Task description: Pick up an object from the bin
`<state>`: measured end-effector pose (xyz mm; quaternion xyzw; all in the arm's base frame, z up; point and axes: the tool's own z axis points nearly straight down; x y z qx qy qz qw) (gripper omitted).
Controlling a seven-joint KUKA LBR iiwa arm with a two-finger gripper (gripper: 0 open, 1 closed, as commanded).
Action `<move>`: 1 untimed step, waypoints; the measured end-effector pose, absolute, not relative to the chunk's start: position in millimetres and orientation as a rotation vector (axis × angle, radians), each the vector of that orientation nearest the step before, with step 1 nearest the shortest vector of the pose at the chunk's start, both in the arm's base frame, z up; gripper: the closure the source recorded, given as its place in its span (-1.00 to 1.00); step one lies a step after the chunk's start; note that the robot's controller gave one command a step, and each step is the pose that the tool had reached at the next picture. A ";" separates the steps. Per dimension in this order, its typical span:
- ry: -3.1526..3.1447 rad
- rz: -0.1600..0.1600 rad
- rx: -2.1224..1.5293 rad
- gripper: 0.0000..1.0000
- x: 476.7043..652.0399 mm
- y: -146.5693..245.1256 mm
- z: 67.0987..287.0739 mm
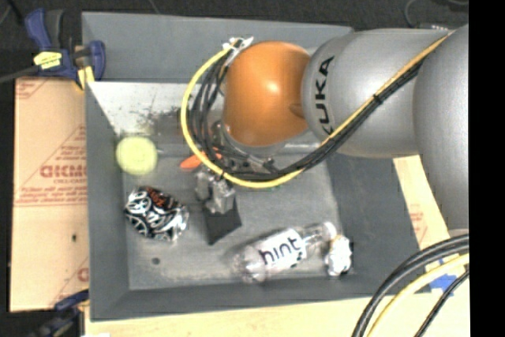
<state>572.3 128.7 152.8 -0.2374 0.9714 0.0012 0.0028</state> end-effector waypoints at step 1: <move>3.032 0.000 -0.742 1.00 576.7 127.8 188.8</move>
Offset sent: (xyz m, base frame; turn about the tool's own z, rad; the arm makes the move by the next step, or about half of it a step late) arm 0.0099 0.0077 0.1104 -0.0097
